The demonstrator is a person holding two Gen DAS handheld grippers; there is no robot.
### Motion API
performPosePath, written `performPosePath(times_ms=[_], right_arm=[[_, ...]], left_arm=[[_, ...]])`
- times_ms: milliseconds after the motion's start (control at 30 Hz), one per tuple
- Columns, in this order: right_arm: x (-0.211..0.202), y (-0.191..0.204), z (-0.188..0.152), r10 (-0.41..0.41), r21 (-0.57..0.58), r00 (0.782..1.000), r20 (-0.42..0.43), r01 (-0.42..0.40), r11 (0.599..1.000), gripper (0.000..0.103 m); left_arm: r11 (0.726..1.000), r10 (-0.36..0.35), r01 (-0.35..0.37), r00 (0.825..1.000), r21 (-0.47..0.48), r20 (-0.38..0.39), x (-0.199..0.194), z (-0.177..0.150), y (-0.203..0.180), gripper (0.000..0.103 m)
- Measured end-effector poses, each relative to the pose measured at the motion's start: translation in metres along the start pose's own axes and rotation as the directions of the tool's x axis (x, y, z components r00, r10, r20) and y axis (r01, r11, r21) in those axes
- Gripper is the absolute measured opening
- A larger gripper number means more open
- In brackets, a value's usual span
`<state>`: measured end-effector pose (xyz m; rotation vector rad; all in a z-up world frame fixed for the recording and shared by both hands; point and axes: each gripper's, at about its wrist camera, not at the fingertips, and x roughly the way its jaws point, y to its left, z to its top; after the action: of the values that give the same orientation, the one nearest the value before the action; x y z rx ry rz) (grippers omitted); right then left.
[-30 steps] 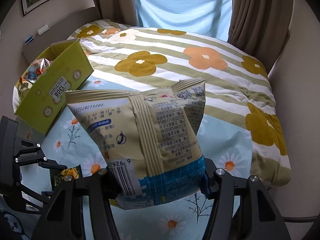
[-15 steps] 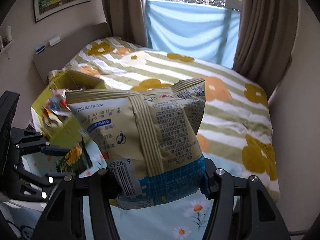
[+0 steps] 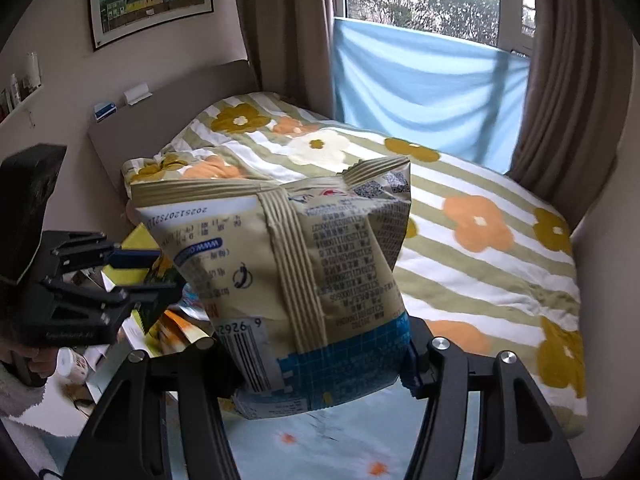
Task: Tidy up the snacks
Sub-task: 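Carry the green packet and white bag over the box and release both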
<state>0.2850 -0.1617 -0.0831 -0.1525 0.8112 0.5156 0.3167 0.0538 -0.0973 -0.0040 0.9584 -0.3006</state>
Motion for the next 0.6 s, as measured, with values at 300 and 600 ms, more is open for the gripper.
performPosePath(times_ms=[300,600], right_arm=[[0.058,0.057,0.014,0.000,0.091,0.999,-0.052,0.005,0.996,0.055],[0.079,0.068,0.015,-0.050,0.174,0.992,-0.118,0.070,0.982,0.055]], left_arm=[[0.999,0.025,-0.027,0.999,-0.039,-0.046,0.021,0.021,0.104,0.041],[0.999,0.053,-0.052,0.997,0.016,-0.048,0.039,0.038,0.132,0.102]])
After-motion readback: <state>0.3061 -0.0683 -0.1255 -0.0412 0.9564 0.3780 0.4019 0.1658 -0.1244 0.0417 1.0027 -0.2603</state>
